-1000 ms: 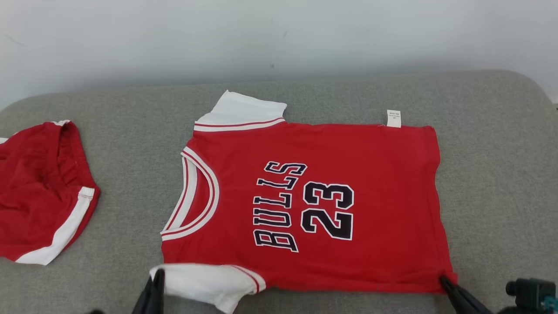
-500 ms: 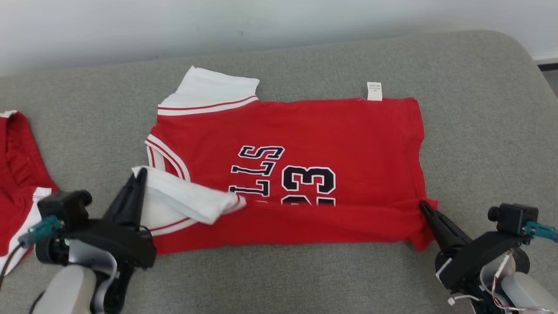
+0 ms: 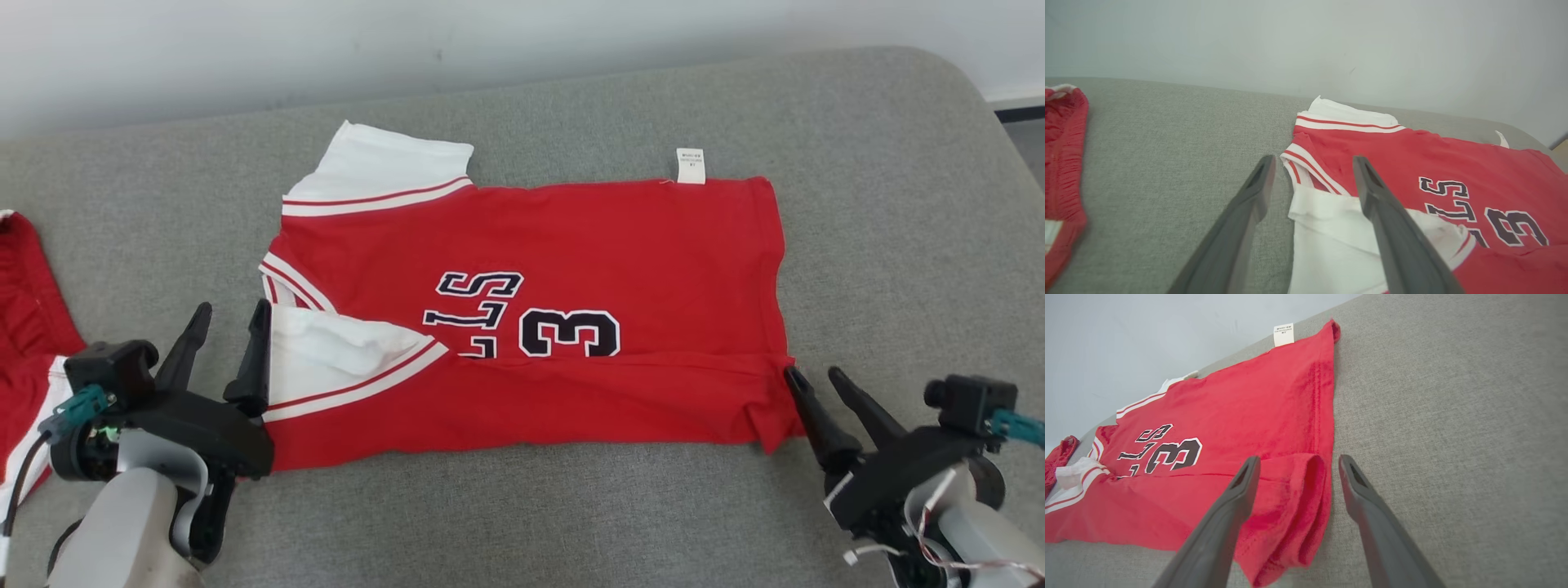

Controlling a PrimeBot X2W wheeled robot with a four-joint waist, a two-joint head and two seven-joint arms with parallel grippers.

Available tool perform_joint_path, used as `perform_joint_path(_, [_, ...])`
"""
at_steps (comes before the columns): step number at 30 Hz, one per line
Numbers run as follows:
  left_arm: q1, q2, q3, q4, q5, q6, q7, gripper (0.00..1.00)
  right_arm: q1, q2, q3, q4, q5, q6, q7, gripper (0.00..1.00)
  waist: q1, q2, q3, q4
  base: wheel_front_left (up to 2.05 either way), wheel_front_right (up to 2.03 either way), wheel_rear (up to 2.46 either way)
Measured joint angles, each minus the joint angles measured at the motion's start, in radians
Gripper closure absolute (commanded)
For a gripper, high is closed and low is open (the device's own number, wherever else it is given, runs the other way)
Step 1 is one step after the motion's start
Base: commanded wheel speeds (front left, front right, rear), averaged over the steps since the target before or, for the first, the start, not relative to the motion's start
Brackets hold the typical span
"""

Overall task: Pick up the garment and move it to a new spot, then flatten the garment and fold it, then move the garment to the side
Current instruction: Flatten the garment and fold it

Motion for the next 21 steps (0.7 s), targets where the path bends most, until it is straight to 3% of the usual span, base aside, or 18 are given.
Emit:
perform_joint_path(10, [0.173,0.005,0.007,-0.044,0.032,-0.002,-0.014,0.0,0.113,-0.04,0.017,-0.004,0.005,0.0,-0.055,0.0,-0.0002,0.0,-0.052,0.014,0.0,0.0,0.0])
perform_joint_path(21, [0.2,-0.027,-0.03,0.013,0.039,-0.001,-0.013,0.0,0.074,0.017,0.04,0.057,-0.047,0.0,-0.082,0.0,-0.0001,0.0,-0.024,0.029,0.0,0.0,0.0])
